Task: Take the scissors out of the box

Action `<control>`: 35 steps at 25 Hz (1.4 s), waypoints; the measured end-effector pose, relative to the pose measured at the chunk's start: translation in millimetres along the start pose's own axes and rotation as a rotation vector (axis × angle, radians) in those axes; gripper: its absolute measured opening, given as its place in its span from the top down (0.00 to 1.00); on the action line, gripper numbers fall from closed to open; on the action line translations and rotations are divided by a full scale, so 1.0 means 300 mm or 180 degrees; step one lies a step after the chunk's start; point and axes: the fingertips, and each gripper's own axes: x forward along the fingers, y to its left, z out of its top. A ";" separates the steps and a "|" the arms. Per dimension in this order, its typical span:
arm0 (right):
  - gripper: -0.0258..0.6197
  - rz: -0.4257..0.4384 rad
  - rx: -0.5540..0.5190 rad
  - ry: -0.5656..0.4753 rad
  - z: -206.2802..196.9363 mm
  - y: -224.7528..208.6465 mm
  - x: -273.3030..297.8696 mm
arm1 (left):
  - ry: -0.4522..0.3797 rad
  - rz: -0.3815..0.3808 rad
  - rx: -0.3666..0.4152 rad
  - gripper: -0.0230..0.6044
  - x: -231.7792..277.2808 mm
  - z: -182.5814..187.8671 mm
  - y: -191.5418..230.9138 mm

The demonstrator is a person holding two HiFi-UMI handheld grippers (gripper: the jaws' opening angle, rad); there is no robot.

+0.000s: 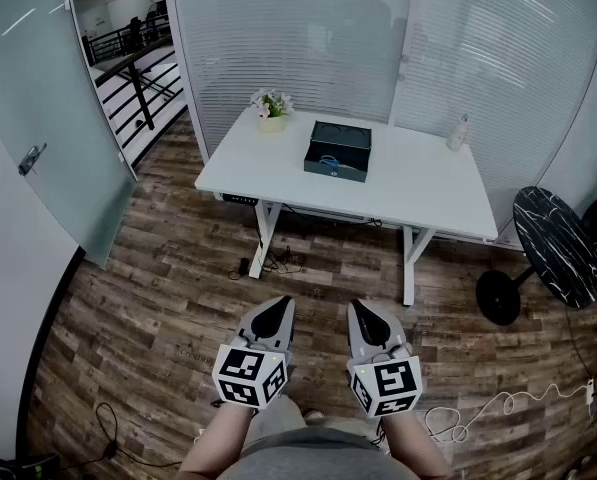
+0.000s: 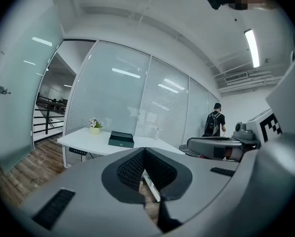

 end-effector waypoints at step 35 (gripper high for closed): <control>0.95 -0.0014 0.0134 -0.0085 -0.006 0.017 -0.094 | 0.0080 -0.0059 -0.0127 0.96 -0.026 -0.051 -0.068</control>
